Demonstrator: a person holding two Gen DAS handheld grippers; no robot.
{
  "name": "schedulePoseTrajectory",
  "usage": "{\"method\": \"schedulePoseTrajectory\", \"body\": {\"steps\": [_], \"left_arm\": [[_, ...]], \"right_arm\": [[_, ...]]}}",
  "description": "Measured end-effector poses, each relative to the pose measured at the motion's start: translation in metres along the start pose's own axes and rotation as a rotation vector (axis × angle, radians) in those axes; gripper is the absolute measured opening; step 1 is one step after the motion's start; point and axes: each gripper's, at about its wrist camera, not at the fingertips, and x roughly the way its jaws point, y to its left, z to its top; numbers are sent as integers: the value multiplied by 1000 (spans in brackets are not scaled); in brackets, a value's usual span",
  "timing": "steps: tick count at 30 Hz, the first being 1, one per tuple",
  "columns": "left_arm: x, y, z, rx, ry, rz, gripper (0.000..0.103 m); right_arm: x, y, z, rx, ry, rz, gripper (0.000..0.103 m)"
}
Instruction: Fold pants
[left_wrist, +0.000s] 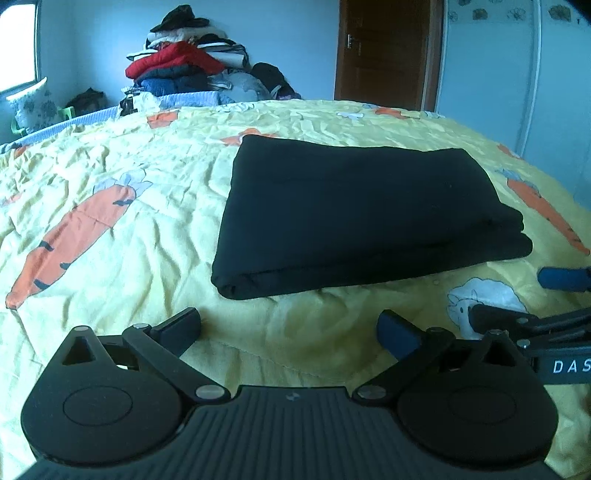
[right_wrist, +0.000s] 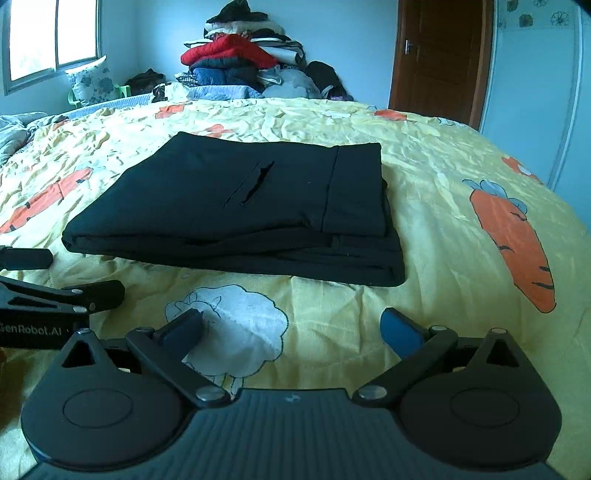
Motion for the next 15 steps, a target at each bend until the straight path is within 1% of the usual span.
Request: {"method": "schedulePoseTrajectory", "body": {"steps": [8, 15], "left_arm": [[0, -1, 0, 3, 1, 3, 103], [-3, -3, -2, 0, 1, 18, 103]], "right_arm": [[0, 3, -1, -7, -2, -6, 103], [0, -1, 2, -28, 33, 43, 103]]}}
